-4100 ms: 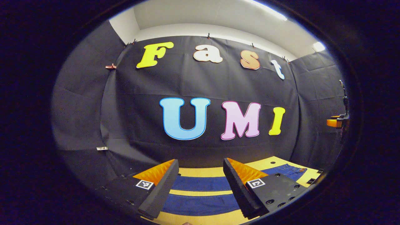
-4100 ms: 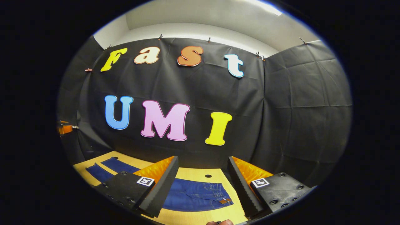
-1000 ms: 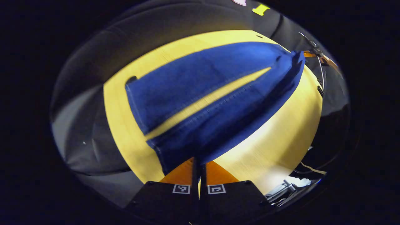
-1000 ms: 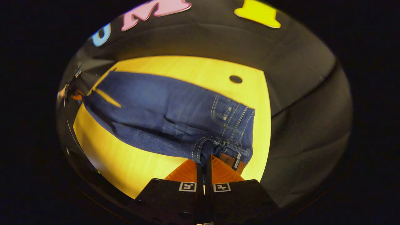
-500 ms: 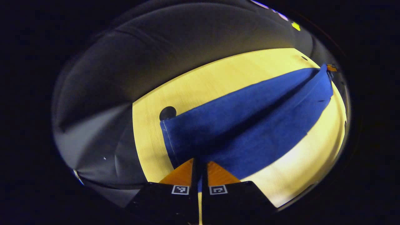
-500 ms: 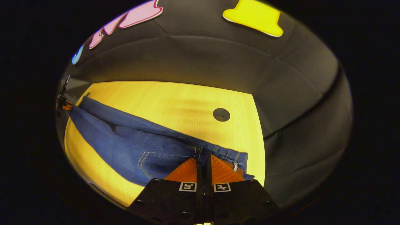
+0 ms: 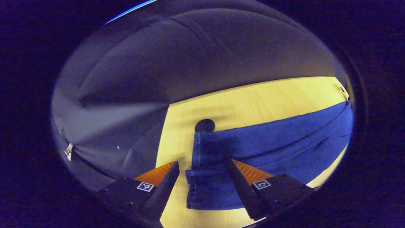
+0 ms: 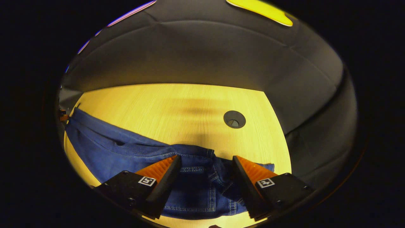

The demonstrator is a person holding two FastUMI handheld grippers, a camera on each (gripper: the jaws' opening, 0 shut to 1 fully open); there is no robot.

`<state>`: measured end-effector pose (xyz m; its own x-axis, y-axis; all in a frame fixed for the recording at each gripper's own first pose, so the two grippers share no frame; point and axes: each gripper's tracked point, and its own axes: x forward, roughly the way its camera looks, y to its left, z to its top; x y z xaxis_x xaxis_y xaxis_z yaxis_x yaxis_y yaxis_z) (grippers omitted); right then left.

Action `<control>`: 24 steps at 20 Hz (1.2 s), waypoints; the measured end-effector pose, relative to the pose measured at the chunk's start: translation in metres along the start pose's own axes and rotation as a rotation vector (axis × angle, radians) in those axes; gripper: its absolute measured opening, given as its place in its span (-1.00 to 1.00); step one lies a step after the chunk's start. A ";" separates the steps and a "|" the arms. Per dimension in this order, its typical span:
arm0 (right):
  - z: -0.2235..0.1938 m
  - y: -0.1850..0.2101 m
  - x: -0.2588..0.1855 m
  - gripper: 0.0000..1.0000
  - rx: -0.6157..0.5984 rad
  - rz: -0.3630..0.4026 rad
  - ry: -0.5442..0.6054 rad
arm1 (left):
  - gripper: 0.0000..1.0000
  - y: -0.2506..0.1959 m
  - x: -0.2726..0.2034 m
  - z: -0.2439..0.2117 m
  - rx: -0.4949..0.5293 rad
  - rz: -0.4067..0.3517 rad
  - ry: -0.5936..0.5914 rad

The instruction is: Grasp the waist and the cuffs of the jeans and fold them to make the two legs overlap; first hold the waist and fold one-third of the jeans toward the cuffs, then hold the cuffs and fold the remaining one-third in the same direction to finish folding.

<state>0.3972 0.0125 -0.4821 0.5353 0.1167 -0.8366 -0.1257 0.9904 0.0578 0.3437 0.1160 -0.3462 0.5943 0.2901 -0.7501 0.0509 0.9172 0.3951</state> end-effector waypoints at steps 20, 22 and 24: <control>-0.062 -0.110 -0.090 0.98 0.664 -0.078 0.028 | 0.96 -0.165 -0.162 0.047 -0.045 -0.442 -0.296; -0.082 -0.129 -0.078 0.99 0.713 -0.129 0.072 | 0.96 -0.168 -0.160 0.037 0.010 -0.421 -0.281; -0.090 -0.132 -0.061 0.97 0.785 -0.135 0.099 | 0.96 -0.168 -0.154 0.032 0.051 -0.400 -0.269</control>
<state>0.3062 -0.1322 -0.4882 0.4225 0.0212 -0.9061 0.5789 0.7630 0.2877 0.2694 -0.0919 -0.2801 0.7059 -0.1696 -0.6877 0.3529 0.9260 0.1340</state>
